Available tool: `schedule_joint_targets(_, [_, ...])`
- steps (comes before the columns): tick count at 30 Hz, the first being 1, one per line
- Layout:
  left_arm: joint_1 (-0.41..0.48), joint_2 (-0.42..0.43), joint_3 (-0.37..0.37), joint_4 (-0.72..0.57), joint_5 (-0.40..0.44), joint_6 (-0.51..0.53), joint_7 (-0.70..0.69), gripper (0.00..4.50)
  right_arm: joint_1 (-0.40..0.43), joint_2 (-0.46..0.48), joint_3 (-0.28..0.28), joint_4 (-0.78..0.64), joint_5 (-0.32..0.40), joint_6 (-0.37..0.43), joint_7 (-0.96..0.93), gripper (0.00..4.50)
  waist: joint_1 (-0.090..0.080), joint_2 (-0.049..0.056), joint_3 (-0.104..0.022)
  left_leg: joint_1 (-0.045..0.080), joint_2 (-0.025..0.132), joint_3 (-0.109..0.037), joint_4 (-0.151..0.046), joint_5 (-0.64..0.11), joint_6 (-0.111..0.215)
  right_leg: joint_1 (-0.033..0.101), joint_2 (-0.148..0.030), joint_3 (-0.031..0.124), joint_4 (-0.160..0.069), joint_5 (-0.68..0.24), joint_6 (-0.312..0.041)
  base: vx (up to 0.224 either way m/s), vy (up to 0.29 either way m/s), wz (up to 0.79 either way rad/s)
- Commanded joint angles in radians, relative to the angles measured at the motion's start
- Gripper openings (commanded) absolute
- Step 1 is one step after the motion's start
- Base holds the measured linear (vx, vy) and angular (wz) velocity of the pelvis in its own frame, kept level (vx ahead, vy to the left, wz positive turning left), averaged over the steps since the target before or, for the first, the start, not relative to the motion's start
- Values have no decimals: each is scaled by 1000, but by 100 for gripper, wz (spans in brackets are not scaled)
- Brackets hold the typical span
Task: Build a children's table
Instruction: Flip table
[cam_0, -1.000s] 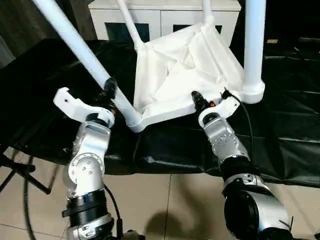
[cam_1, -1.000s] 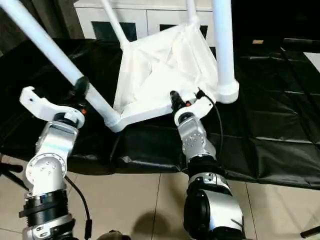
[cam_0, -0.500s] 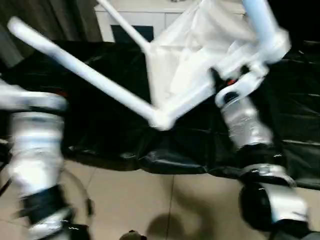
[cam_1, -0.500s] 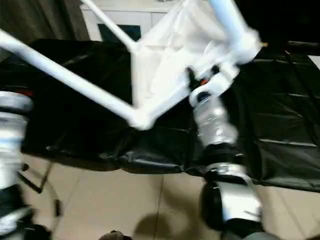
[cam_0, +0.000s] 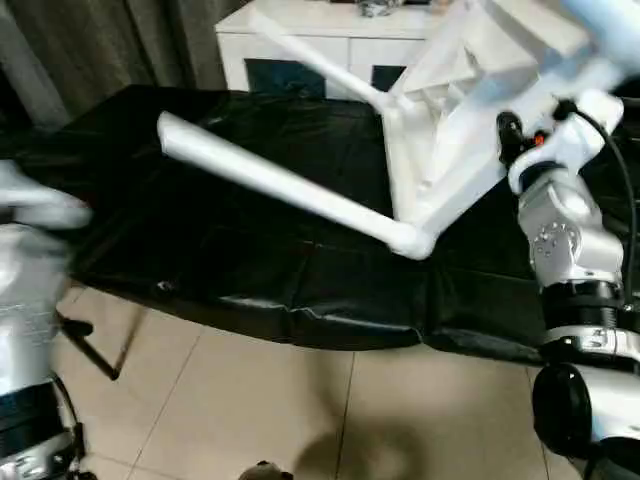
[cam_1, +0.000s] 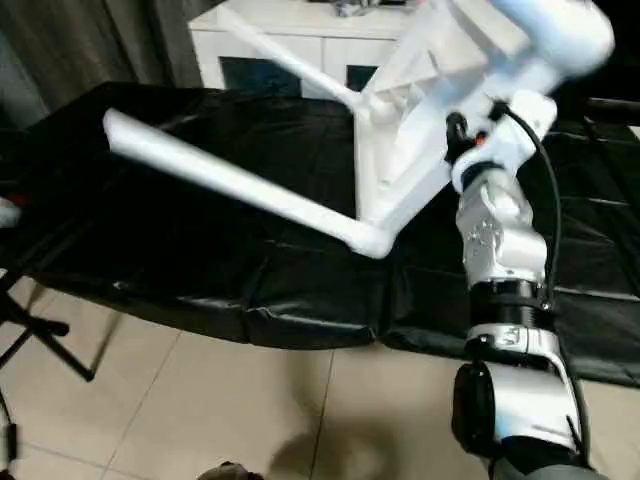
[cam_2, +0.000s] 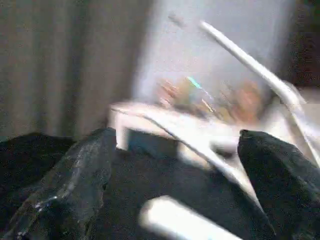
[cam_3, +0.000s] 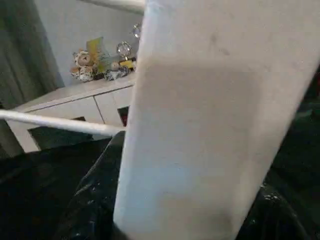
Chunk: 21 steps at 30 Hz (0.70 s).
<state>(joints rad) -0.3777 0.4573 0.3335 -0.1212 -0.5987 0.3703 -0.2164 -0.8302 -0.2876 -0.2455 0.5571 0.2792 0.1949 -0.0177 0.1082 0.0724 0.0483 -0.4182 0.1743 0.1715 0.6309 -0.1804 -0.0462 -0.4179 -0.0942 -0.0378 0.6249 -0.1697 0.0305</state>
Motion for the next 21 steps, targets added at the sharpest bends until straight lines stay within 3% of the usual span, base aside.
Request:
schedule_joint_targets(1, [-3, 73, -118, -35, 103, 16, -61, 441, -18, -16, 40, -24, -69, 22, -18, 190, -12, -5, -65, 38, 26, -20, -98, -410, -86, 17, -33, 16, -89, -475, -67, 0, 0, 0])
schedule_joint_targets(5, [-54, 174, -279, -42, 280, 24, -113, 441, -29, -2, 90, -42, -118, 30, -47, 186, -25, -3, -66, 44, 25, -18, -95, -404, -87, 12, -31, 18, -89, -472, -74, 0, 0, 0])
schedule_joint_targets(7, [-70, 190, -305, -43, 313, 18, -128, 441, -32, 5, 101, -42, -134, 30, -63, 182, -29, -5, -66, 38, 25, -18, -96, -384, -89, 17, -32, 18, -86, -449, -88, 0, 0, 0])
schedule_joint_targets(9, [-106, 214, -356, -50, 381, -17, -163, 441, -40, 29, 128, -39, -169, 26, -97, 180, -27, -1, -67, 43, 25, -17, -95, -382, -92, 14, -31, 19, -85, -432, -98, 0, 0, 0])
schedule_joint_targets(10, [-136, 228, -392, -56, 407, -30, -181, 441, -46, 48, 151, -29, -192, 27, -113, 174, -27, -4, -67, 42, 25, -16, -95, -378, -94, 13, -30, 19, -85, -425, -104, 0, 0, 0])
schedule_joint_targets(13, [-167, 245, -429, -64, 437, -49, -209, 441, -52, 67, 173, -23, -216, 29, -133, 169, -26, 1, -69, 43, 27, -18, -97, -377, -103, 15, -32, 20, -77, -383, -125, 0, 0, 0])
schedule_joint_targets(14, [-181, 245, -436, -63, 441, -47, -216, 441, -55, 71, 183, -21, -228, 32, -143, 169, -29, -6, -69, 41, 27, -16, -97, -373, -104, 17, -31, 21, -74, -355, -131, 0, 0, 0])
schedule_joint_targets(18, [-261, 258, -473, -53, 470, -107, -297, 441, -74, 97, 219, 17, -269, 17, -175, 169, -26, -6, -72, 37, 26, -15, -95, -341, -104, 24, -32, 22, -67, -309, -141, 0, 0, 0])
schedule_joint_targets(21, [-311, 248, -482, -41, 464, -147, -351, 448, -77, 116, 222, 44, -272, -30, -154, 233, -28, -11, -71, 35, 25, -13, -94, -331, -103, 26, -33, 22, -65, -296, -144, 0, 0, 0])
